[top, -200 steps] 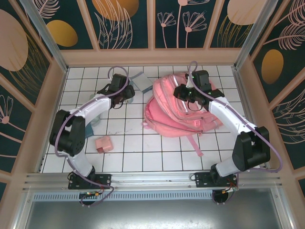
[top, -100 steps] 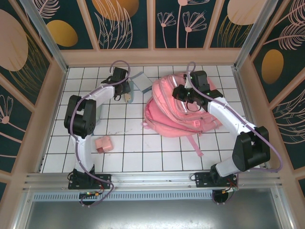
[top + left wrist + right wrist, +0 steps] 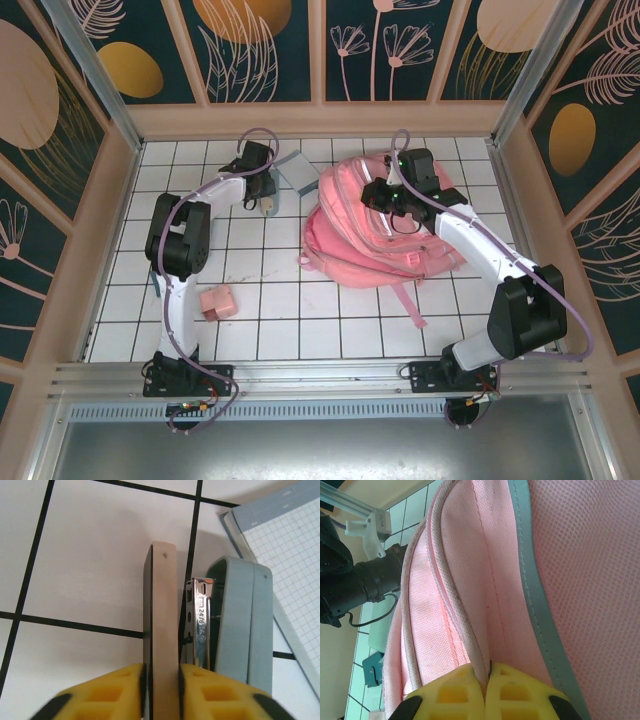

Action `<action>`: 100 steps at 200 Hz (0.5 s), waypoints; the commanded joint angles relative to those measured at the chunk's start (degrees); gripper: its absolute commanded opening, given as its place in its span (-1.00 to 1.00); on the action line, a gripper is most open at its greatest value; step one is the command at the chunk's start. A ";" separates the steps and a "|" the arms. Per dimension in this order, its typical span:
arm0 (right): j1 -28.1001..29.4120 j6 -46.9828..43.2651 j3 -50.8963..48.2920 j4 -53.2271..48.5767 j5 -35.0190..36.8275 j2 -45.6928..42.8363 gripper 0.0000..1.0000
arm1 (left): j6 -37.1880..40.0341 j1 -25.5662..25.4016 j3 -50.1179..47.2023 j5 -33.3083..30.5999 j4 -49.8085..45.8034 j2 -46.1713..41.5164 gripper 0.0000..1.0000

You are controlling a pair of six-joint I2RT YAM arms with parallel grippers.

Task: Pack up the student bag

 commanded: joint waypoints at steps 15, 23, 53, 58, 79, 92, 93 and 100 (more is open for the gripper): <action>1.14 1.50 0.71 3.17 -1.48 -2.01 -1.00 | 0.54 0.49 0.13 0.52 -1.52 0.84 -0.80; 1.17 1.59 0.88 3.26 -1.48 -2.01 -1.00 | 0.30 0.53 -0.43 0.54 -1.19 0.19 -0.86; 1.12 2.18 2.72 3.35 -2.10 -1.93 -1.00 | -0.93 0.45 -2.83 1.46 -0.83 -3.70 -1.00; 0.99 2.37 3.13 3.40 -2.16 -1.93 -1.00 | -1.25 0.52 -3.39 1.79 -0.73 -4.65 -1.00; 0.41 3.32 4.85 4.11 -3.49 -1.83 -1.00 | -2.44 0.48 -6.00 4.24 -0.07 -8.66 -1.00; -0.18 4.21 5.70 4.64 -4.72 -1.80 -1.00 | -3.71 0.52 -8.11 6.03 0.54 -11.32 -1.00; -0.22 4.31 5.76 4.69 -4.82 -1.77 -1.00 | -3.83 0.48 -8.29 6.23 0.62 -11.51 -1.00; -0.73 4.82 6.19 5.11 -5.56 -1.73 -1.00 | -4.64 0.49 -9.53 7.33 1.18 -13.04 -1.00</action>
